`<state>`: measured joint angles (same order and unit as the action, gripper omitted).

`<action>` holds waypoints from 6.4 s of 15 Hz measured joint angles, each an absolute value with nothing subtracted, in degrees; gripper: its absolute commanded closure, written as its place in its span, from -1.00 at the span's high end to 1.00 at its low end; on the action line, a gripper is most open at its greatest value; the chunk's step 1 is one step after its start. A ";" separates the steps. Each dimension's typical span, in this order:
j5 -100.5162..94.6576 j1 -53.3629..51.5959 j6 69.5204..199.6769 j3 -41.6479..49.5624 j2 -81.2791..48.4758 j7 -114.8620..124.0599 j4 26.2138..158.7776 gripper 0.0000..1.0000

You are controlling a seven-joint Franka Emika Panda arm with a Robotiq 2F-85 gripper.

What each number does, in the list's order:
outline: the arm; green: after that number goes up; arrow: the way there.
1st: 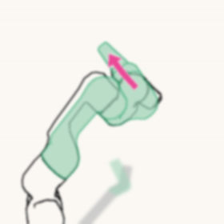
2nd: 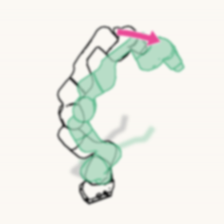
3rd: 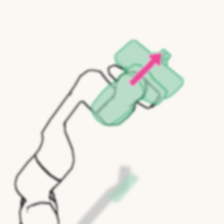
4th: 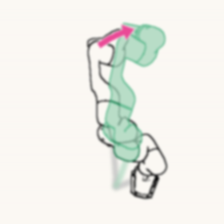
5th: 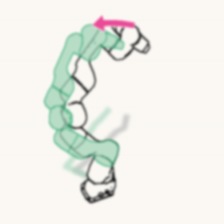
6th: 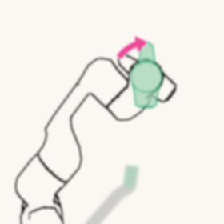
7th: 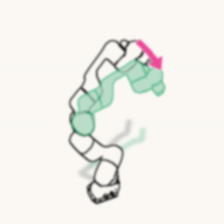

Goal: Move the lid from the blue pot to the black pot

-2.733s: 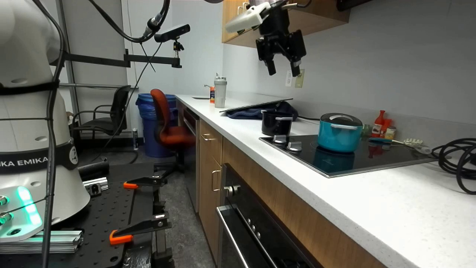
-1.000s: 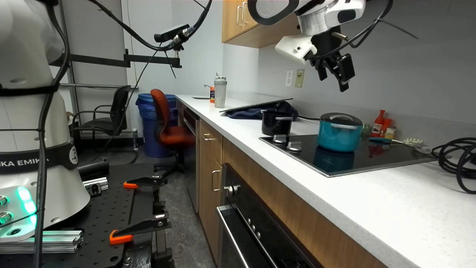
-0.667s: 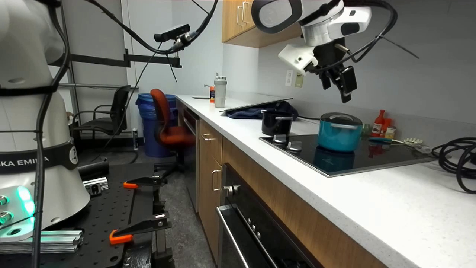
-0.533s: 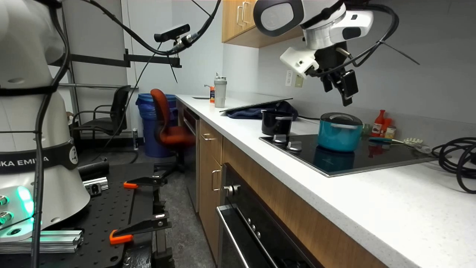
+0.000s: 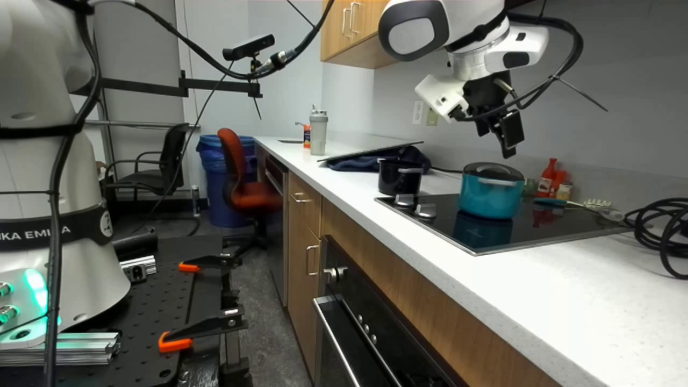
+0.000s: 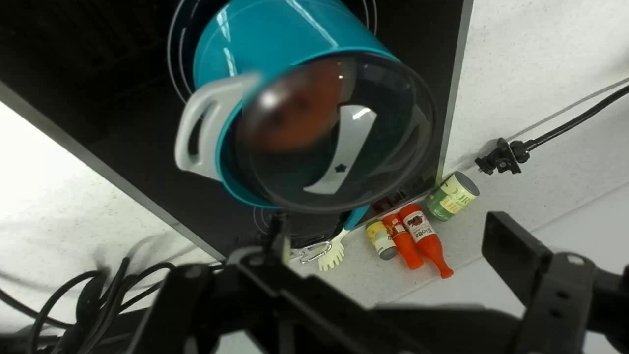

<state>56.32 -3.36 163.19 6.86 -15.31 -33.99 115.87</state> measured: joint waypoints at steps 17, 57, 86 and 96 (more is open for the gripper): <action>57.99 -3.27 163.19 7.05 -21.10 -33.53 112.41 -0.50; 29.06 -20.12 171.48 9.46 -13.78 -33.36 124.20 -0.93; 0.44 -24.95 171.49 10.56 -11.97 -13.98 127.72 0.58; -2.02 -21.22 173.41 7.20 -7.50 -10.61 131.34 1.00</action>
